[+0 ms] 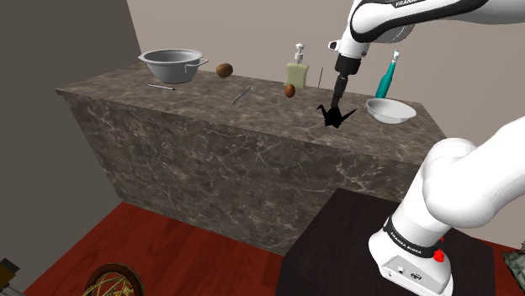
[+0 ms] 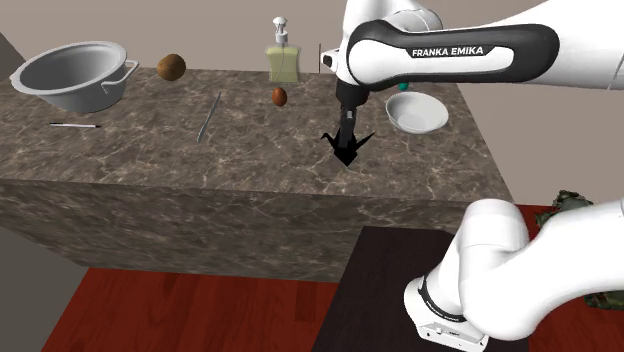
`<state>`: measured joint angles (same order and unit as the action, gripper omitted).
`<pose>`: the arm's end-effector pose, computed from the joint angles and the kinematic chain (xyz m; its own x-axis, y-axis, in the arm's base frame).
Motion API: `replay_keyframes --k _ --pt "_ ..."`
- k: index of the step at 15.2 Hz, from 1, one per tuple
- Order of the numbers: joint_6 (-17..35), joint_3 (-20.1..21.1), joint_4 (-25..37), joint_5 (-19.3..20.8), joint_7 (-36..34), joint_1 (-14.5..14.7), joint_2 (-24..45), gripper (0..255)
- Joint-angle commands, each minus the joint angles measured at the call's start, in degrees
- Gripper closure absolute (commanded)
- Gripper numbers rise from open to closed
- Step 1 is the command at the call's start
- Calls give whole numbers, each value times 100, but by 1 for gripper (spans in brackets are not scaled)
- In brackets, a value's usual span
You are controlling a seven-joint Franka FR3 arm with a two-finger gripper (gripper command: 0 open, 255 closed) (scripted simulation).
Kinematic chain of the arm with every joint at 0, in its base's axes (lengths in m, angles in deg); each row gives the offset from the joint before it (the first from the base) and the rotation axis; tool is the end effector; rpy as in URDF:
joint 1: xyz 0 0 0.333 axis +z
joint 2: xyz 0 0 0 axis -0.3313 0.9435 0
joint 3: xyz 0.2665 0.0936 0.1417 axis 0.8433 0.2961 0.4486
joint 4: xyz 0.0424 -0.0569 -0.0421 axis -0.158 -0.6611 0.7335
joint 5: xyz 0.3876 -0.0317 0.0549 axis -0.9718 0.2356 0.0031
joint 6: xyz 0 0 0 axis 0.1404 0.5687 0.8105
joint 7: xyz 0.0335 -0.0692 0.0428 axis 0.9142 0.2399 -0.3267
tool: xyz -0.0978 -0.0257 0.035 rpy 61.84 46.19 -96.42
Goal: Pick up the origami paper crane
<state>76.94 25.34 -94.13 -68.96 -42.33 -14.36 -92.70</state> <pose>0.3670 -0.2002 0.4892 0.9375 0.3404 0.0726 0.3444 -0.9374 -0.0522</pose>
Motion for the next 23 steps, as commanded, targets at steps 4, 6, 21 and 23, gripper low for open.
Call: replay_keyframes --k 4,6,21,23 --pt "625 -657 349 -336 1116 360 840 0" --pt "786 -694 237 -351 1147 364 894 0" --pt "1170 -792 -24 -393 1234 380 1032 255" --pt "1078 -766 46 -388 1210 381 1006 255"
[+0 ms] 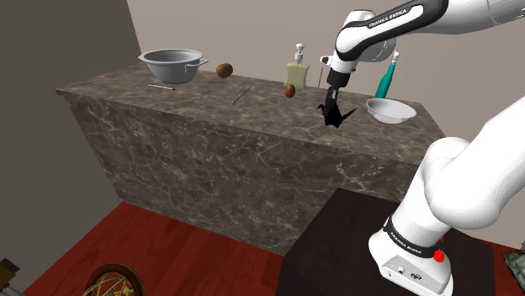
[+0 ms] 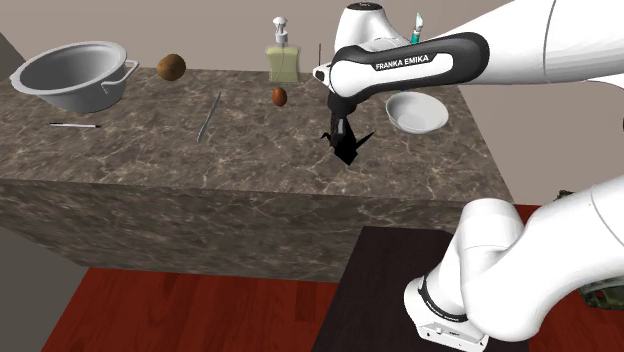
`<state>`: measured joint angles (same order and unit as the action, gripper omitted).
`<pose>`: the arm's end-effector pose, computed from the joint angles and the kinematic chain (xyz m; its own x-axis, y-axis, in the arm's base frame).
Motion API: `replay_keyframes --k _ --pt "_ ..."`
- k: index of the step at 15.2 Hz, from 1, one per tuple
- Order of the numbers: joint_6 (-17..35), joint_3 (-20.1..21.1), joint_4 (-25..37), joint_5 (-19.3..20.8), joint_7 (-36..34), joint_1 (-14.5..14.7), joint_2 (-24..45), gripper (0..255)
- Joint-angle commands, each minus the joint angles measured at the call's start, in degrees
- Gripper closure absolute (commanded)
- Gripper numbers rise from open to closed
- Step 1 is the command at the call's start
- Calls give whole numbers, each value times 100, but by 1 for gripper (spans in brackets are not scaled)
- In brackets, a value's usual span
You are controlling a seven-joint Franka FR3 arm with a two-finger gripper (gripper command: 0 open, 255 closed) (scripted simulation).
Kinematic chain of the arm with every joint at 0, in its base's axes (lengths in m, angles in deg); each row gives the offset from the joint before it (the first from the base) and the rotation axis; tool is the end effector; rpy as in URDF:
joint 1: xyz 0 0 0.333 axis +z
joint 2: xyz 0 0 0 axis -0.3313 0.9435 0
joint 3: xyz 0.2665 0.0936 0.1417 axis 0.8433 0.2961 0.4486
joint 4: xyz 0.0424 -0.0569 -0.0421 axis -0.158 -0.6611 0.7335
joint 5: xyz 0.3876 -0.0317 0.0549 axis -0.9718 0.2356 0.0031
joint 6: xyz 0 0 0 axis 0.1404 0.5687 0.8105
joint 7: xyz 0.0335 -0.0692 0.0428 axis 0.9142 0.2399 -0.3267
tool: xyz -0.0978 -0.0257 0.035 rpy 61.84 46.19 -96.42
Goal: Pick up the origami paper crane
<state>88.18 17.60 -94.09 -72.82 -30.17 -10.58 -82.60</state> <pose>0.3976 -0.2322 0.4308 0.8928 0.4367 0.1105 0.4433 -0.8953 -0.0442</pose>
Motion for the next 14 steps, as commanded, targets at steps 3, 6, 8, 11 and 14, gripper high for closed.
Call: replay_keyframes --k 3,6,8,11,14 --pt "-291 69 200 30 -60 -12 -100 255" --pt "-532 127 369 52 -106 -21 -181 255" --pt "-692 162 487 62 -133 -24 -227 255" --pt "-929 213 672 69 -167 -26 -284 255" --pt "-1164 259 867 71 -196 -24 -327 255"
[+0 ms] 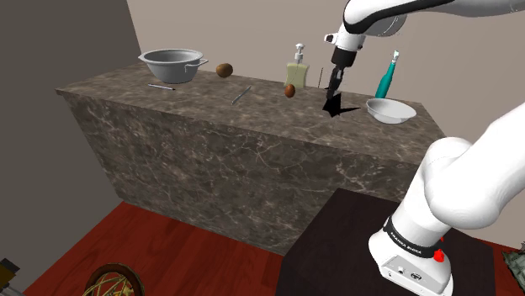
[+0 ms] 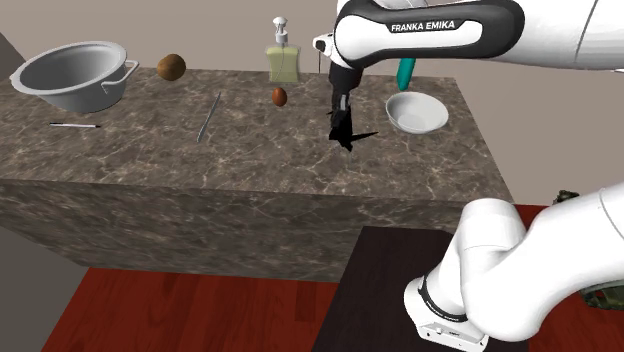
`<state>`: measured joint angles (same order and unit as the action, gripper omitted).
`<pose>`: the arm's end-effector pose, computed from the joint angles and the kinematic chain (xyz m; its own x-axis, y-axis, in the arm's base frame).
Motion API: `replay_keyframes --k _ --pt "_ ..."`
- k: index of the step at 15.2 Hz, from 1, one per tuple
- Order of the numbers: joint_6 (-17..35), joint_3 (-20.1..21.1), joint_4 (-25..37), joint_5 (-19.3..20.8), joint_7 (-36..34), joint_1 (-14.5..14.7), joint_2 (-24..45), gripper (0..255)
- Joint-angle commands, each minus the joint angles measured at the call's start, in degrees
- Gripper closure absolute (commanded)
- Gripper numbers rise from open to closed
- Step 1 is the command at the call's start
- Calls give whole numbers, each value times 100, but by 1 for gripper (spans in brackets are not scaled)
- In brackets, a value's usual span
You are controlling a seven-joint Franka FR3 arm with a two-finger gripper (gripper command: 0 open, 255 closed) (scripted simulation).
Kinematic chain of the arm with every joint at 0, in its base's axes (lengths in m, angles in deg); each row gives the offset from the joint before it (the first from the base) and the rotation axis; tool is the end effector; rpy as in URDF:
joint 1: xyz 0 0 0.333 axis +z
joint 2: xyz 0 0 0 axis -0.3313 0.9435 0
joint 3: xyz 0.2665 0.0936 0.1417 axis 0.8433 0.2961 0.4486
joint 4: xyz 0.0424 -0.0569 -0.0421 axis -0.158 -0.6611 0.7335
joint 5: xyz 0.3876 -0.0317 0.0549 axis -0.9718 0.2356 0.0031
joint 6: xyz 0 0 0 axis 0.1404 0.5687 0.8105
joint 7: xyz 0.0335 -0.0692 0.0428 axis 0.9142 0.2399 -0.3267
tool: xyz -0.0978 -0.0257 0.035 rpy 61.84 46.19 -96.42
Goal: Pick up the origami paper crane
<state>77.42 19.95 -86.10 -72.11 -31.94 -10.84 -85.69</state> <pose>0.3983 -0.2331 0.5018 0.8928 0.4367 0.1106 0.4434 -0.8952 -0.0440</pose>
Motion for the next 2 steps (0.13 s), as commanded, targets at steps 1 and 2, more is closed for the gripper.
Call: replay_keyframes --k 1,2 --pt "-101 26 78 1 -21 3 -21 255" --pt "-101 26 79 0 -20 3 -20 255"
